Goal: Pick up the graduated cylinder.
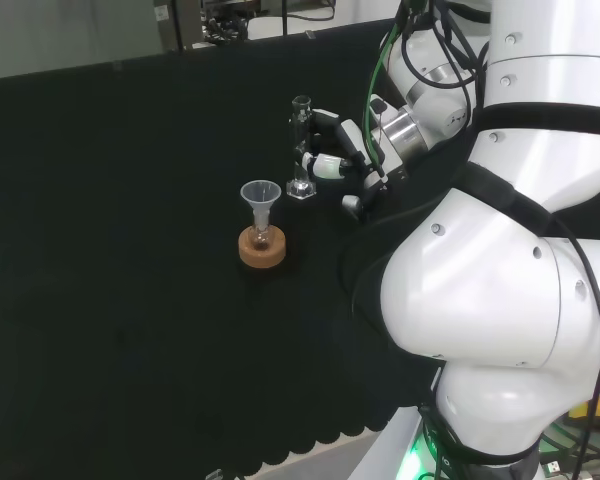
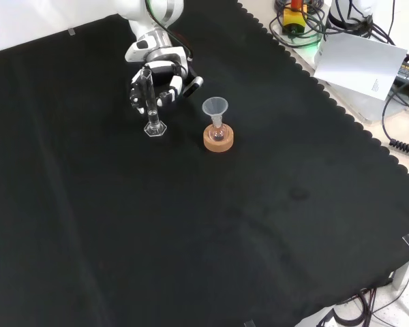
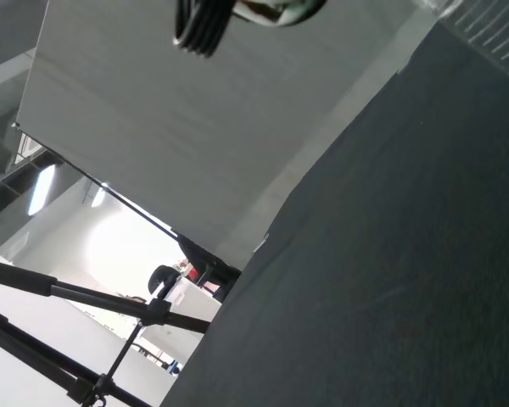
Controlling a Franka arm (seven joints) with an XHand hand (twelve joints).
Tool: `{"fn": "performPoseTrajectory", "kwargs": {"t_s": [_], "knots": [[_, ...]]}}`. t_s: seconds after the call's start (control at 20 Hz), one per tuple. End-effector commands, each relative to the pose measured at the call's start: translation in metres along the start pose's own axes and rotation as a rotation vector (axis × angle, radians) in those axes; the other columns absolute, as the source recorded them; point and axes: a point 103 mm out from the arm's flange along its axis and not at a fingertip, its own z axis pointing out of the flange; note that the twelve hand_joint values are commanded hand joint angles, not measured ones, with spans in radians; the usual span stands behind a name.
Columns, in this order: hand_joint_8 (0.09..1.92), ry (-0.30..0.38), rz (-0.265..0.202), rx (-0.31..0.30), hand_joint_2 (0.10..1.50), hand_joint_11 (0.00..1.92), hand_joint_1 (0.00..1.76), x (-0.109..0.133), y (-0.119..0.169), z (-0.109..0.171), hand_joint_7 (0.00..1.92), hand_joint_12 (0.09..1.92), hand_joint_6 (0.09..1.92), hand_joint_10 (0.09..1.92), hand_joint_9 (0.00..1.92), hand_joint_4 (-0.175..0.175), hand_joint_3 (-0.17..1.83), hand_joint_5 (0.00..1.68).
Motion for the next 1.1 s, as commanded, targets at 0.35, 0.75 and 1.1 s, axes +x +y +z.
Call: {"fn": "performPoseTrajectory", "kwargs": {"t_s": [0.35, 0.75, 1.1], "knots": [[0.57, -0.034, 0.016, -0.006, 0.94, 0.96, 1.07, -0.001, 0.0, 0.0, 0.88, 1.01, 0.78, 0.21, 1.18, 0.019, 0.46, 0.84], [0.55, -0.067, 0.021, -0.016, 1.16, 1.1, 1.07, 0.002, 0.004, -0.001, 1.0, 0.93, 1.12, 0.15, 1.27, -0.013, 0.0, 0.9], [0.52, -0.098, 0.011, 0.002, 1.15, 1.15, 1.08, 0.012, 0.008, -0.015, 1.03, 0.9, 1.1, 0.13, 1.3, -0.025, 0.0, 0.92]]}}
